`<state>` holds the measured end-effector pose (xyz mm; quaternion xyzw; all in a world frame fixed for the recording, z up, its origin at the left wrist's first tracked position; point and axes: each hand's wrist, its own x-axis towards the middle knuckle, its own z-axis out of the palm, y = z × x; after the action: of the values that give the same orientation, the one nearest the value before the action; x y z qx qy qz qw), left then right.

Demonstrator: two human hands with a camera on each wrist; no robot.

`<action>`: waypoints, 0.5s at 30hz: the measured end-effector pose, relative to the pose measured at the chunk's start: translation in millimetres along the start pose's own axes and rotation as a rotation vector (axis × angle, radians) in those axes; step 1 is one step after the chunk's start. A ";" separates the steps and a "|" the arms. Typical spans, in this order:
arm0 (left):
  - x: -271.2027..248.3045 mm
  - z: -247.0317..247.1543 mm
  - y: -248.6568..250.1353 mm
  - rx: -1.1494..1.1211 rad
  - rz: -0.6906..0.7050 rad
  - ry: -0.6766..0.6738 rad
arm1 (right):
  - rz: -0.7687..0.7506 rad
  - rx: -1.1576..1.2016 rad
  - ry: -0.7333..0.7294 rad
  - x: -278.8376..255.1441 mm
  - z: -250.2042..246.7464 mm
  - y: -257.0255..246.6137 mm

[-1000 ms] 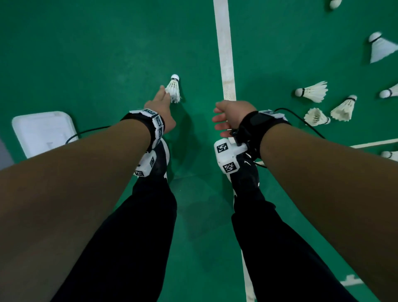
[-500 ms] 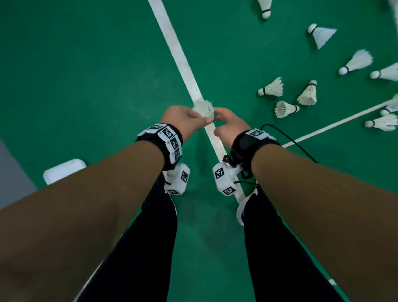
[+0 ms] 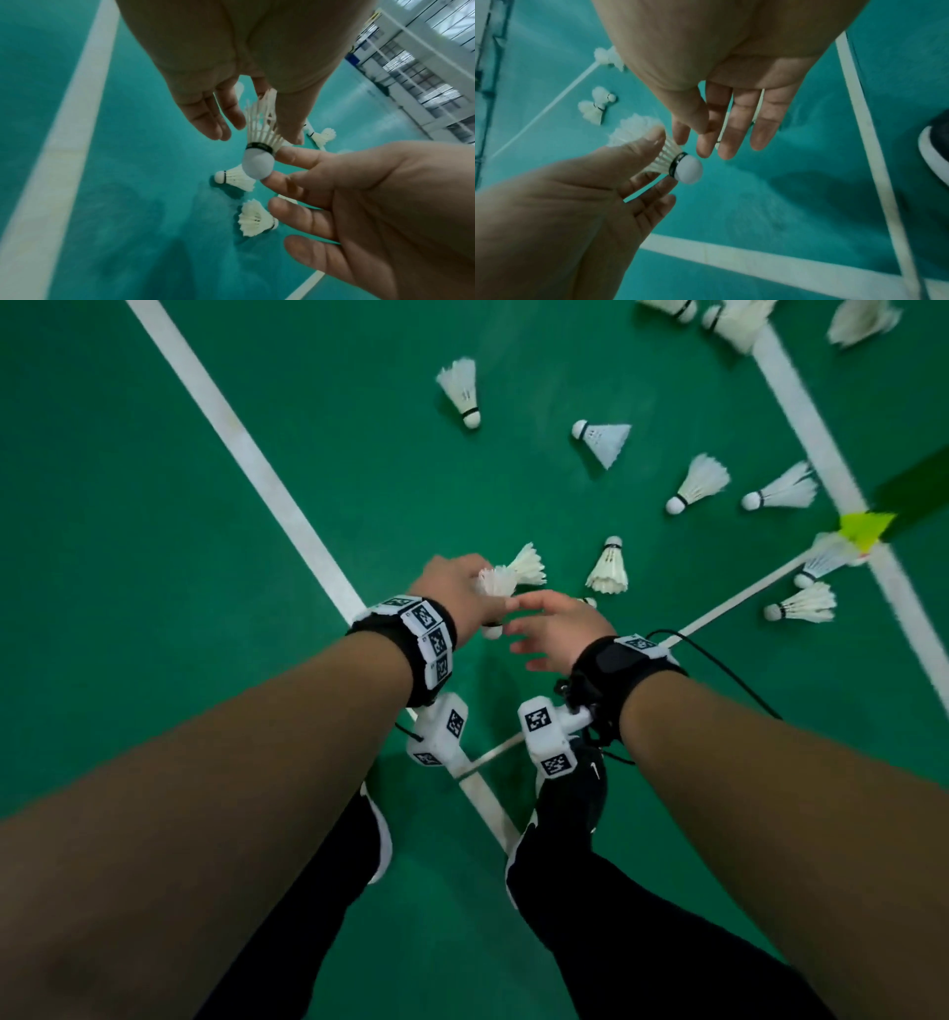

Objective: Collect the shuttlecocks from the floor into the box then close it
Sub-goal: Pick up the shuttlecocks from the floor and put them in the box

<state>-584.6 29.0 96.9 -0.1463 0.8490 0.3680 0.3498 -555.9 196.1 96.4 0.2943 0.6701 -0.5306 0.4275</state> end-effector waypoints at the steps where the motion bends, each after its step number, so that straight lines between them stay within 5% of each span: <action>1: 13.3 6.1 9.1 0.007 0.023 -0.012 | -0.007 0.010 0.007 8.8 -9.5 -2.5; 6: 83.2 24.0 20.5 -0.063 -0.051 0.099 | -0.009 -0.087 0.159 64.5 -33.3 -29.9; 11: 143.8 18.8 8.9 -0.011 0.017 0.155 | -0.031 -0.803 0.193 141.4 -45.1 -72.8; 15: 200.6 18.3 -1.7 0.142 0.008 0.120 | -0.023 -0.874 0.080 172.2 -39.0 -92.4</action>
<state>-717.8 43.0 -53.6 -0.1398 0.8930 0.2987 0.3062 -723.9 199.1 -10.9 0.0987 0.8510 -0.1900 0.4796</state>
